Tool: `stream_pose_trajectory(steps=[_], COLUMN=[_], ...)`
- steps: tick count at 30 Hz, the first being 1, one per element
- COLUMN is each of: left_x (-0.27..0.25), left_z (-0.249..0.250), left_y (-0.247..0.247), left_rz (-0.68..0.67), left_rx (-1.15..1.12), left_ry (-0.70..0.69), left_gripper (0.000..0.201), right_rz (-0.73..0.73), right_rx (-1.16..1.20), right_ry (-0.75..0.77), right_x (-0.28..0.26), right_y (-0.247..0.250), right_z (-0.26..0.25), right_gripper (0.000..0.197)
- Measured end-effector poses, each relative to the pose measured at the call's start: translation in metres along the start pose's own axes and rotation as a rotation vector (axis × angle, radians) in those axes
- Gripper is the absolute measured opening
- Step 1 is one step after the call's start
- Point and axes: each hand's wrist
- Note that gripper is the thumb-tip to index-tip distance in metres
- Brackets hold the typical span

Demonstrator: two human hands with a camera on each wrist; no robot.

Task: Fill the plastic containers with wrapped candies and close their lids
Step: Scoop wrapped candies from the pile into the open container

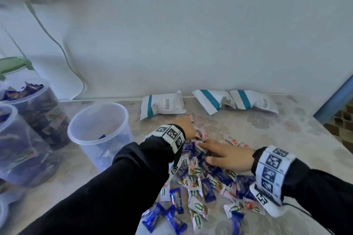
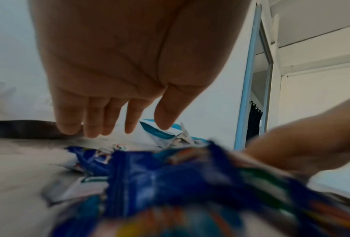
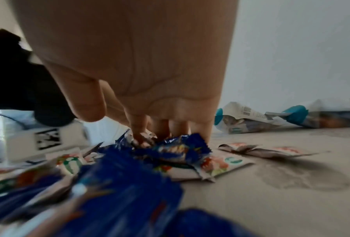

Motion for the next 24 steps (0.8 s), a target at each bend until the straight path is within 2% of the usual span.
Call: stream_pose_trajectory(steps=[3, 6, 10, 13, 15, 20, 24], left_x=[0.022, 0.044, 0.051, 0.036, 0.019, -0.022, -0.059], left_z=[0.004, 0.003, 0.001, 0.002, 0.005, 0.000, -0.010], left_y=[-0.002, -0.011, -0.017, -0.020, -0.023, -0.030, -0.030], left_rz=[-0.059, -0.093, -0.240, -0.281, -0.322, -0.417, -0.447], left_rx=[0.034, 0.130, 0.183, 0.187, 0.167, 0.104, 0.172], left_ry=[-0.025, -0.027, -0.027, -0.037, -0.048, -0.180, -0.230], left_gripper=[0.050, 0.065, 0.069, 0.071, 0.075, 0.082, 0.108], right_rz=[-0.036, -0.008, 0.079, 0.064, 0.050, 0.033, 0.027], right_rx=[-0.021, 0.080, 0.120, 0.142, 0.173, 0.120, -0.013], right_ry=[0.031, 0.037, -0.039, -0.148, -0.158, -0.020, 0.061], right_x=[-0.020, -0.033, -0.039, -0.032, -0.025, -0.015, -0.020], right_y=[-0.004, 0.000, 0.008, 0.009, 0.008, -0.001, -0.010], right_z=[0.004, 0.014, 0.035, 0.052, 0.055, 0.042, 0.026], right_gripper=[0.052, 0.044, 0.052, 0.061, 0.063, 0.070, 0.080])
Point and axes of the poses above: each hand's wrist, its own x-axis towards the middle knuckle, its own y-axis out of the back of the hand, z = x × y, and after that the axes turned 2 degrees about y, right-handed
